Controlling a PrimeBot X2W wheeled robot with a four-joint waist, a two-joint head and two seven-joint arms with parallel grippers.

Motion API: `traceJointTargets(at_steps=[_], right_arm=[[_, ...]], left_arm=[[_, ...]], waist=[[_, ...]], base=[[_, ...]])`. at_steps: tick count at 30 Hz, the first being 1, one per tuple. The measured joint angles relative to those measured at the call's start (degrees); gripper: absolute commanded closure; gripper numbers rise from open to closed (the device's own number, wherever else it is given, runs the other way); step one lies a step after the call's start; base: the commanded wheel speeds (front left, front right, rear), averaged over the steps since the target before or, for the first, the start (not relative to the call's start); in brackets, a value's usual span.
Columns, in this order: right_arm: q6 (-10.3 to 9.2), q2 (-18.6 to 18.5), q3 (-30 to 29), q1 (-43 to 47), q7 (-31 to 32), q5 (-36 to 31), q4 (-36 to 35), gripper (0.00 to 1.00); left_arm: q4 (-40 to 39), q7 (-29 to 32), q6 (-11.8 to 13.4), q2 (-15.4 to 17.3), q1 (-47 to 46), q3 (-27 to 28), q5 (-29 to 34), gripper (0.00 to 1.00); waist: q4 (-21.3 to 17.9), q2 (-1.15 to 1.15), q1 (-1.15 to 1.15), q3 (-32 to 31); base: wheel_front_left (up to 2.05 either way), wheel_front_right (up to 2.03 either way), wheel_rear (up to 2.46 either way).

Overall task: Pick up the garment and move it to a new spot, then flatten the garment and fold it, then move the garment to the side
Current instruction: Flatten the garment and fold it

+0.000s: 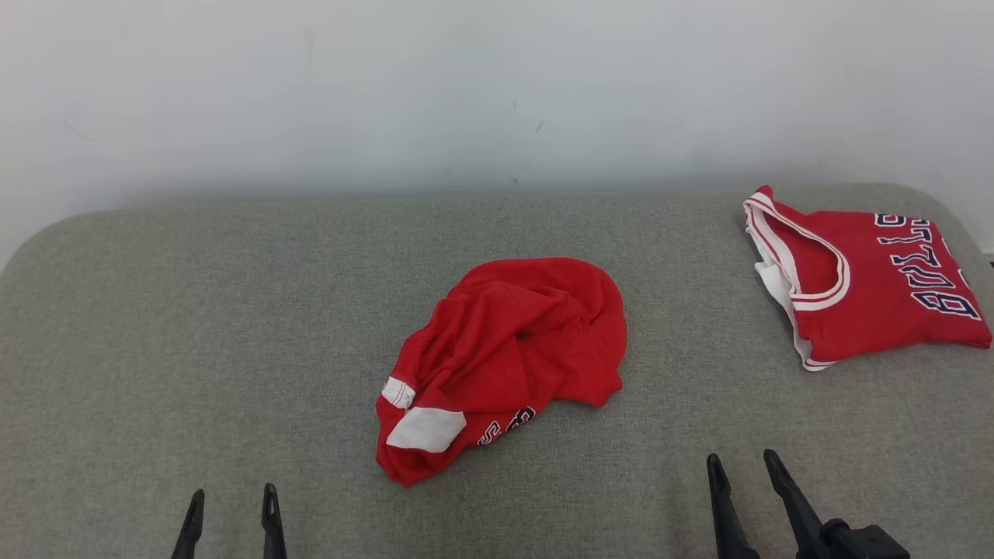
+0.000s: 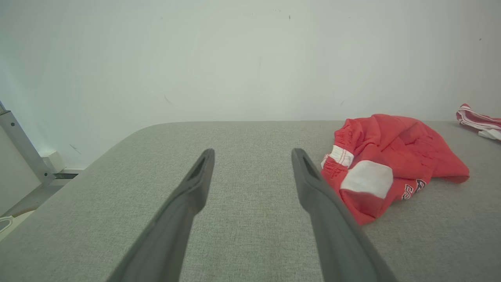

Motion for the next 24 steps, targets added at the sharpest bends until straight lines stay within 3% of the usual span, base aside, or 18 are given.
traceJointTargets(at_steps=[11, 17, 24], right_arm=[[0.0, 0.0, 0.5, 0.0, 0.0, 0.0, 0.2, 0.0], [0.0, 0.0, 4.9, -3.5, 0.0, -0.2, 1.4, 0.0], [0.0, 0.0, 7.9, -13.9, 0.0, 0.0, 10.4, 0.0]], left_arm=[[-0.1, 0.0, 0.1, 0.0, 0.0, -0.5, 0.0, 0.0], [-0.1, 0.0, 0.5, 0.0, -0.5, -1.7, -0.5, 0.0], [0.7, 0.0, 0.4, 0.0, -2.8, -4.0, -1.5, 0.0]], waist=[[0.7, 0.0, 0.0, -0.1], [2.3, 0.0, 0.0, 0.5], [5.4, 0.0, 0.0, 1.9]], base=[[0.0, 0.0, 0.0], [0.0, 0.0, 0.0], [0.0, 0.0, 0.0]])
